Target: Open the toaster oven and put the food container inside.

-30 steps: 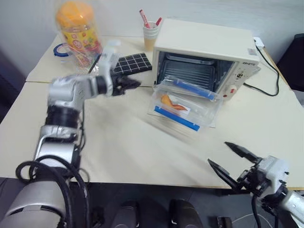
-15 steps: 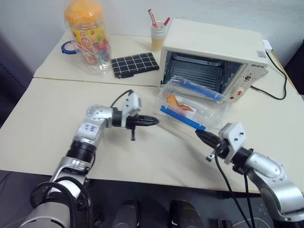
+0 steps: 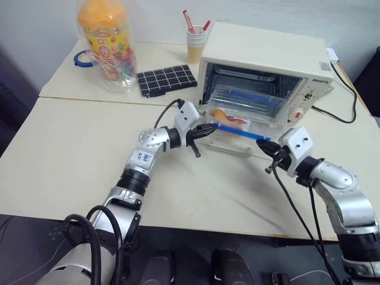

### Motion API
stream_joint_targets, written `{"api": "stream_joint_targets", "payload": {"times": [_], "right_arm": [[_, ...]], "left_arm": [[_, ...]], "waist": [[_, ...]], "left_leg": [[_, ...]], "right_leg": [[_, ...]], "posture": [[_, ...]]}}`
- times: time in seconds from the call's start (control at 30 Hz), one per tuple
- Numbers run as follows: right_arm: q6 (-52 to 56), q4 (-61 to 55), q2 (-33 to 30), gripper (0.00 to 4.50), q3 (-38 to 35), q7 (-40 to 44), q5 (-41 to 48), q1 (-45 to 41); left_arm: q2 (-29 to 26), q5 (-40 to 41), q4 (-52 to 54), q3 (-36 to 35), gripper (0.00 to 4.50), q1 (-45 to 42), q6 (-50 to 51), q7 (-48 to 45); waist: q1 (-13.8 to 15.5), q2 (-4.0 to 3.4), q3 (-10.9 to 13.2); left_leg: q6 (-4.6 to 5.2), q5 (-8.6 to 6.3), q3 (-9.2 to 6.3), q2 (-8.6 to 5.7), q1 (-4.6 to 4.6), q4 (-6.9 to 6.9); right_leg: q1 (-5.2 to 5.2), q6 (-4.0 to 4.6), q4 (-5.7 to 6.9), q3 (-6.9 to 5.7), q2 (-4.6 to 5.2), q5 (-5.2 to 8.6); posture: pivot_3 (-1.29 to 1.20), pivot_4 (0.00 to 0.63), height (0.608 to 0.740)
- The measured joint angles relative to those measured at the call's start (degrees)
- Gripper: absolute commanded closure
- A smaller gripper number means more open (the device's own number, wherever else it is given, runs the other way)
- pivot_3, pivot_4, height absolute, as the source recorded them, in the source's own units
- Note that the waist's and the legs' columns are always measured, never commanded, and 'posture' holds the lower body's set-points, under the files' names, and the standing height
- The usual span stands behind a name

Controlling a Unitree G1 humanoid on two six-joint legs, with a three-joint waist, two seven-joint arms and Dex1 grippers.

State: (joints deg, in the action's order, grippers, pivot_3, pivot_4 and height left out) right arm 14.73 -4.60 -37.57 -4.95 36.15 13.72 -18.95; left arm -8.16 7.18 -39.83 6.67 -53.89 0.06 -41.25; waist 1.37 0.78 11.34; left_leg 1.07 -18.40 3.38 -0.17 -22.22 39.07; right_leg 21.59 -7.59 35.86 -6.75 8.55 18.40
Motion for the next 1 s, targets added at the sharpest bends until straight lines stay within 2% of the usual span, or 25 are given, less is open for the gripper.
{"api": "stream_joint_targets", "payload": {"times": [0.37,0.6,0.7,0.77,1.0], "right_arm": [[-14.1,27.8,3.1,4.48,1.2,0.2,-6.3,-17.8],[-21.1,39.7,4.7,4.48,2.3,-0.5,-9.2,-23.6],[-21.6,39.7,4.7,4.48,2.1,0.1,-9.0,-23.2],[-20.2,35.6,4.1,4.48,1.6,1.8,-7.4,-20.6],[-9.0,13.7,-3.1,4.48,-5.3,9.3,2.3,-3.3]], "left_arm": [[4.8,-1.4,-20.7,-5.8,4.50,-12.2,-8.2,11.8],[6.5,-2.0,-26.5,-7.5,4.50,-14.4,-12.2,14.8],[6.1,-2.2,-26.3,-7.6,4.50,-14.0,-12.8,13.5],[5.0,-2.2,-24.5,-7.6,4.50,-12.4,-13.1,10.9],[-6.1,1.5,-6.4,-8.0,4.50,0.3,-7.5,-5.5]], "waist": [[-0.3,0.00,0.0],[-1.1,0.00,0.0],[-1.5,0.00,0.0],[-1.5,-0.01,0.0],[-1.4,-0.03,0.0]], "left_leg": [[-0.01,0.01,-0.08,0.00,-0.08,-0.01],[-0.02,0.01,-0.17,0.00,-0.16,-0.02],[-0.03,0.02,-0.20,0.00,-0.17,-0.02],[-0.04,0.02,-0.22,0.01,-0.16,-0.05],[-0.04,0.03,-0.25,0.10,-0.16,0.02]], "right_leg": [[0.00,-0.01,-0.05,-0.14,0.02,0.00],[0.01,-0.01,-0.07,-0.29,0.04,0.00],[0.01,-0.01,-0.07,-0.32,0.03,0.00],[0.01,-0.01,-0.07,-0.34,0.02,0.00],[0.00,0.00,-0.05,-0.41,0.03,0.00]], "posture": [[0.00,0.150,0.740],[0.00,0.150,0.740],[0.00,0.150,0.740],[0.00,0.150,0.740],[0.00,0.150,0.740]]}}
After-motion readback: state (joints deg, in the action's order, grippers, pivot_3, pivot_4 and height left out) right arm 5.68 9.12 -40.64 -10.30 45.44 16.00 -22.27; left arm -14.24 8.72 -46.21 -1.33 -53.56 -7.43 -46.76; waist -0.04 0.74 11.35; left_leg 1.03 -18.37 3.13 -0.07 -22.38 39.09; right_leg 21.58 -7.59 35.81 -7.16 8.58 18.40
